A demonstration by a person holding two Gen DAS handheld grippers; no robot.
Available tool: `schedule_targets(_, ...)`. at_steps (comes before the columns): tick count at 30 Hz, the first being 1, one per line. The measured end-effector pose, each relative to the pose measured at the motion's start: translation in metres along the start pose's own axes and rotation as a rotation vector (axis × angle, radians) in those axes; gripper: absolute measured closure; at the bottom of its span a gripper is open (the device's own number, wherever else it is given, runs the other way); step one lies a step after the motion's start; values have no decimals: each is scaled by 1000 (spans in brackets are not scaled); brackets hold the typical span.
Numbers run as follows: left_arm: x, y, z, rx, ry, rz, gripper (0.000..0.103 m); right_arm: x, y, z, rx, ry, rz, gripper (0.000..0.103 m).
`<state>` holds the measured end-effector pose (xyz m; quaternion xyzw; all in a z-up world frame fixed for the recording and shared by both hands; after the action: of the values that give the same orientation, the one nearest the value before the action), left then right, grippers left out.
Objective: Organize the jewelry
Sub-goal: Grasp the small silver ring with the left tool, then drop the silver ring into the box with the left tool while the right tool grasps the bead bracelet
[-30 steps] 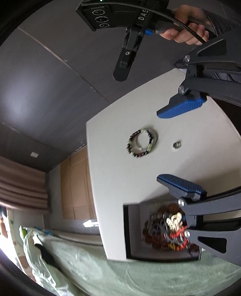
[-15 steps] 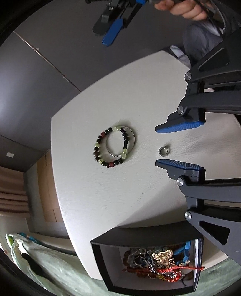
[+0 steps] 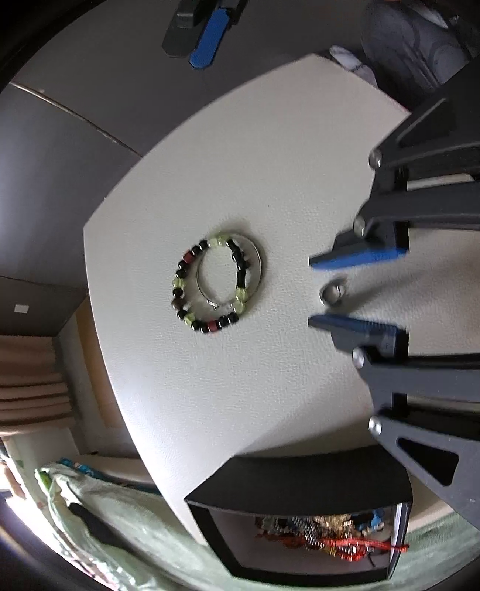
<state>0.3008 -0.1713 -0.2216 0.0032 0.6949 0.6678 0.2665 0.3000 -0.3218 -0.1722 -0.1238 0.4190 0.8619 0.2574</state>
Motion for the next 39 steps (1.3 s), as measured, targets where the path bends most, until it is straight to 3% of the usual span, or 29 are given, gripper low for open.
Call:
schedule_targets(5,1,3,6,73,53,33,90,5,-10,3,13,15,28,45)
schedule_targets(12,-12,21,19,134,91,-8,90,7,-24,10,26,29,51,45)
schedule_targets(21,-31,43,44,154,143,-83,90,7,-54,23,39,72,72,46)
schedule_targets(39,-43,61,116,175,277,-150,90,-9,-127,29,148,123,142,64)
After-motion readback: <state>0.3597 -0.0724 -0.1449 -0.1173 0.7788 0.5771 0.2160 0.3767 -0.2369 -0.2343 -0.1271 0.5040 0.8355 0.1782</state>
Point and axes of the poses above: each gripper's, at about its wrist camera, not at the fingertips, and y roughly against the way its jaws point, z to its left, x to its underside, the point moved 6 cm from there along -y, roughly the way its jaws point, and after that the axes turned 7 degrees about -x, right-handed, at the moved point
